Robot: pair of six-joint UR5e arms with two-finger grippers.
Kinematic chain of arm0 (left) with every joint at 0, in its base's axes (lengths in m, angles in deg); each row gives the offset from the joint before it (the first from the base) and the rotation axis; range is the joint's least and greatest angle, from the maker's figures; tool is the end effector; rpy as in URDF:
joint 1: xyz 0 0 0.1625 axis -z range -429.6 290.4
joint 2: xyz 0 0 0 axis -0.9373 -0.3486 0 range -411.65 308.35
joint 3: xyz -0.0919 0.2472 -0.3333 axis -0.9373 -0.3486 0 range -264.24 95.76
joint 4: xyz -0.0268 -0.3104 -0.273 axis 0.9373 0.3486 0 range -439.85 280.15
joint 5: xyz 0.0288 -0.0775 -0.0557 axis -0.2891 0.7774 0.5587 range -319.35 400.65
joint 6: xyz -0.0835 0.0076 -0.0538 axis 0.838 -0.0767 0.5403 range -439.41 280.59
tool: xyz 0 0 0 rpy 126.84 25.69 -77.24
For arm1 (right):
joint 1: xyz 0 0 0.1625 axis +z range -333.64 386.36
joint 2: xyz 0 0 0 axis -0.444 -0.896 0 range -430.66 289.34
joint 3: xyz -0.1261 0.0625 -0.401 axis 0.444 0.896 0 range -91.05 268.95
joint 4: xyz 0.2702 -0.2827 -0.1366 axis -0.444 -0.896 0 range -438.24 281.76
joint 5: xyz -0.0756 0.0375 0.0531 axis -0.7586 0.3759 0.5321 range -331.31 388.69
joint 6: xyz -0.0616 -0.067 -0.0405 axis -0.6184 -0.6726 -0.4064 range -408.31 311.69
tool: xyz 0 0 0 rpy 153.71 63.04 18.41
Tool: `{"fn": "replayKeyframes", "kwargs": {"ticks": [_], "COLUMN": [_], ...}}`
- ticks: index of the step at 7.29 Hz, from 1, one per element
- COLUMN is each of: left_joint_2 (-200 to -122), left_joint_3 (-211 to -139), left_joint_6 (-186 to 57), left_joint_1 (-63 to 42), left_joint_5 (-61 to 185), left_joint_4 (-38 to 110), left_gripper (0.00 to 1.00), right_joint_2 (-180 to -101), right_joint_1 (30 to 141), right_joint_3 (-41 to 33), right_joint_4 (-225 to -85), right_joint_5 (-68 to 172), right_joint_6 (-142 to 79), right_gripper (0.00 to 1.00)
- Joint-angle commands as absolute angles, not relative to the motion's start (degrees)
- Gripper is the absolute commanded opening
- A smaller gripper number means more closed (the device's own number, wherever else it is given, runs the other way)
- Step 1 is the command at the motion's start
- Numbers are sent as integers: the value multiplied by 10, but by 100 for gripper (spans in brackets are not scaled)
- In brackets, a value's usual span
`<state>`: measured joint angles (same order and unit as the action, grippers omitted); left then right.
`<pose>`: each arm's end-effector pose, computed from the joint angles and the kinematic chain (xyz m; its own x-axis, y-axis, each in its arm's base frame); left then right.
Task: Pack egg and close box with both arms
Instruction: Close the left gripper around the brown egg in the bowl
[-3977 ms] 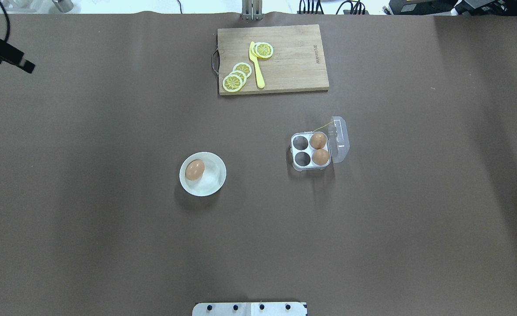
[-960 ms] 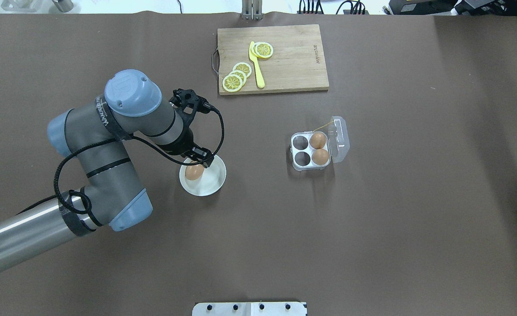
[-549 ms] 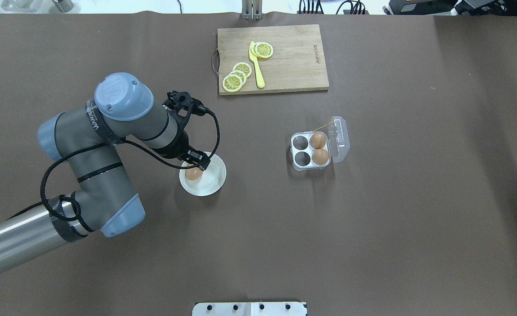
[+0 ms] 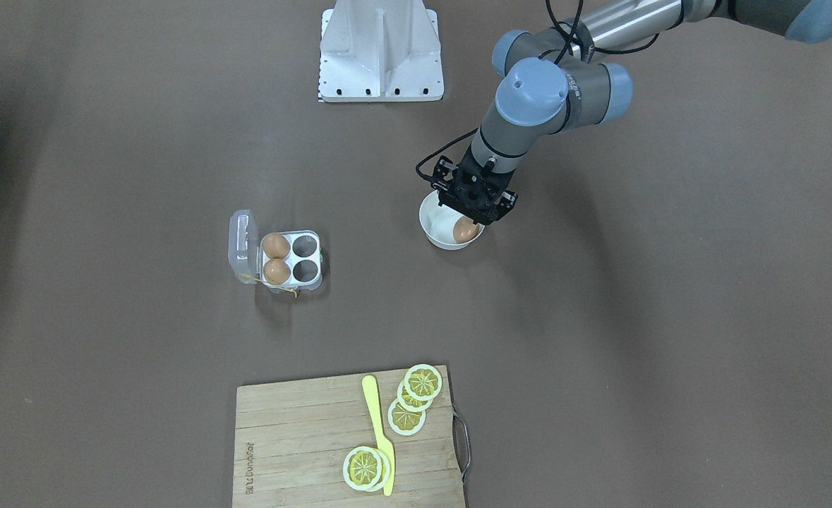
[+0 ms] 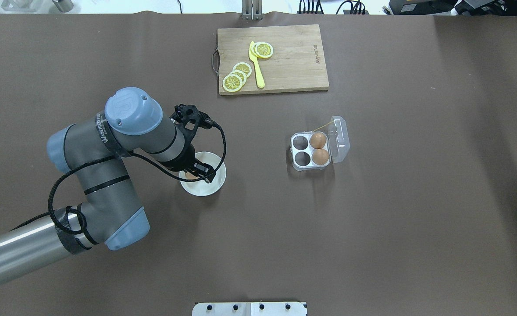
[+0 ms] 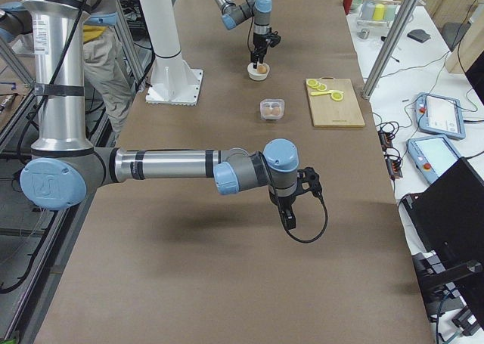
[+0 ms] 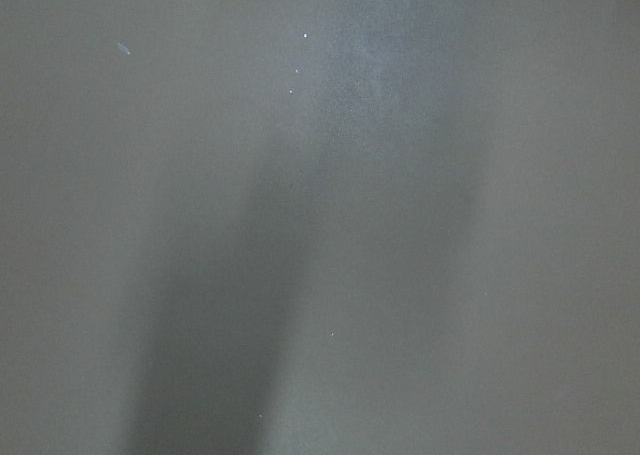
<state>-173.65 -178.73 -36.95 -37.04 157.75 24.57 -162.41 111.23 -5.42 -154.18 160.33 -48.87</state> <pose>0.5193 -0.4358 0.2682 0.4923 0.4649 -0.7358 -0.2698 0.8853 0.3788 0.0225 -0.4997 0.6121 0.7264 -0.2660 0.6337 0.0927 0.9515 0.2932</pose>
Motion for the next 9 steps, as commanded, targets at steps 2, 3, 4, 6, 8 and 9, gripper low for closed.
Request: {"fn": "replayKeyframes", "kwargs": {"ticks": [2,3,4,6,8,9], "left_joint_2": [-1736,-1736,-1736,-1740,-1741,-1741], "left_joint_3": [-1787,-1789,-1791,-1792,-1792,-1792], "left_joint_6": [-365,-365,-364,-364,-369,-372], "left_joint_1": [-382,-382,-382,-381,-381,-381], "left_joint_5": [1566,1565,1566,1568,1570,1569], "left_joint_4": [246,246,246,246,245,245], "left_gripper": [74,74,74,74,74,73], "right_joint_2": [-1623,-1624,-1624,-1625,-1625,-1625], "right_joint_1": [1111,1111,1111,1112,1111,1111], "right_joint_3": [-53,-53,-54,-54,-55,-55], "right_joint_4": [-1542,-1542,-1542,-1542,-1541,-1542], "right_joint_5": [1603,1603,1603,1603,1603,1603], "right_joint_6": [-489,-488,-488,-489,-488,-488], "right_gripper": [100,100,100,100,100,100]}}
